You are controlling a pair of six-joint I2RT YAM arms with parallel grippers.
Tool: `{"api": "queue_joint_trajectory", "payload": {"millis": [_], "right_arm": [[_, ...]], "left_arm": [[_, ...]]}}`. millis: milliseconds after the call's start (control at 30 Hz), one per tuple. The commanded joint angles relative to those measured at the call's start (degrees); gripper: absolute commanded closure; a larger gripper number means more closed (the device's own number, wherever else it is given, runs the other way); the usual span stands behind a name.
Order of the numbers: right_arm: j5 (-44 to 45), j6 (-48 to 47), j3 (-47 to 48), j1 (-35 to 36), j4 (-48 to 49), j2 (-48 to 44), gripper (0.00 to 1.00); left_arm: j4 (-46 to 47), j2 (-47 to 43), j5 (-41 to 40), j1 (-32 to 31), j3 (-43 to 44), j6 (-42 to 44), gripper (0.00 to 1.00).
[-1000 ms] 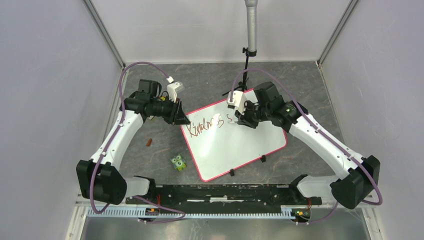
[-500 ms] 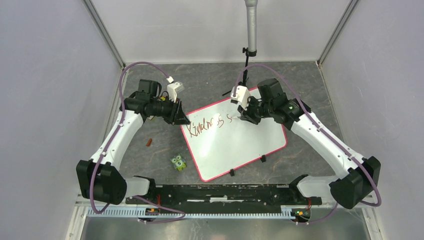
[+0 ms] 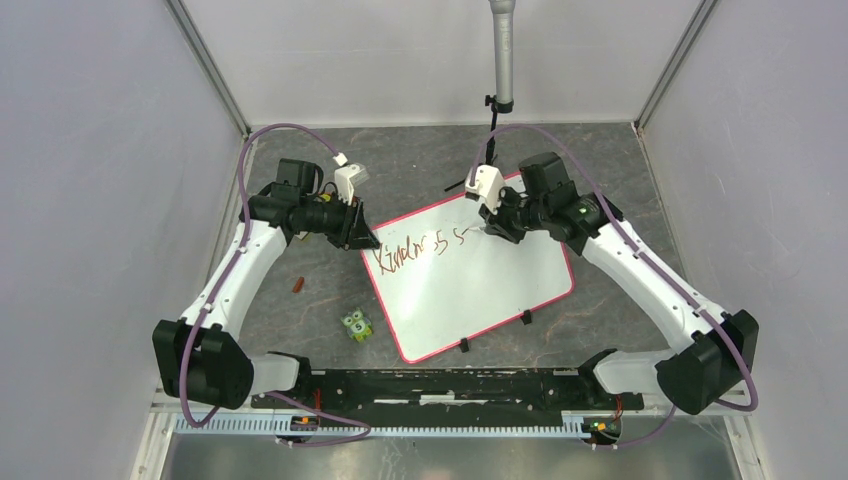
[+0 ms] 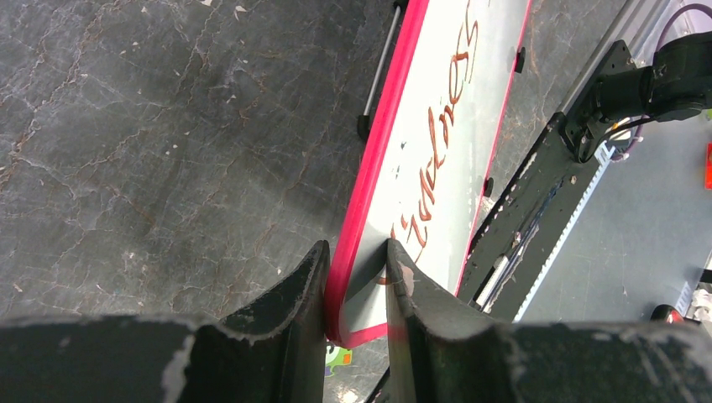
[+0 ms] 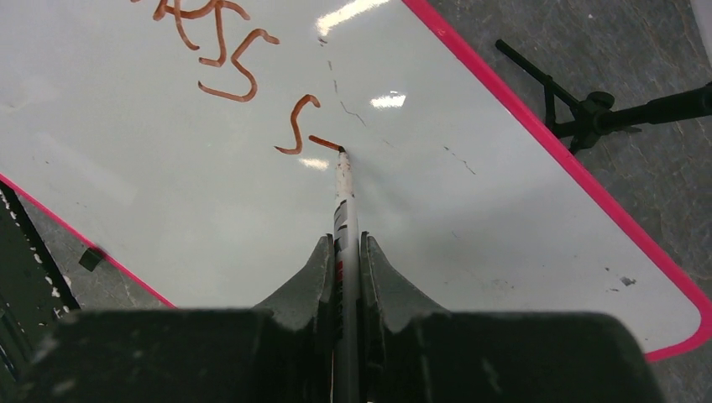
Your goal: Write a sentence on the whiteboard
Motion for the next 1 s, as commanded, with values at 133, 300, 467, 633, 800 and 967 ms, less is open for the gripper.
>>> {"api": "queue_joint_trajectory", "payload": {"millis": [133, 300, 467, 633, 800, 967], "right_arm": [[2.30, -1.21, 3.27, -1.91, -0.26, -0.21, 1.00], [-1.29, -1.05, 4.27, -1.91, 1.32, -1.36, 1.00], [-2.62, -0.60, 5.27, -1.91, 2.16, -0.52, 1.00], [-2.56, -0.60, 5.05, -1.91, 2.78, 0.77, 1.00], [-2.13, -0.69, 4.10, -1.91, 2.23, 1.25, 1.00], [-2.02, -0.60, 0.61, -1.89, 1.79, 0.01, 1.00]], "left_arm": [[-1.35, 0.22, -1.48, -0.66, -0.02, 3.43, 0.98], [-1.51, 0.26, -1.38, -0.68, 0.21, 3.38, 0.98], [-1.37, 0.35, -1.52, -0.66, 0.23, 3.31, 0.97], [-1.35, 0.27, -1.65, -0.68, 0.07, 3.47, 0.98], [-1.37, 0.21, -1.82, -0.67, -0.02, 3.43, 0.98], [-1.37, 0.44, -1.82, -0.69, 0.07, 3.45, 0.98]]}}
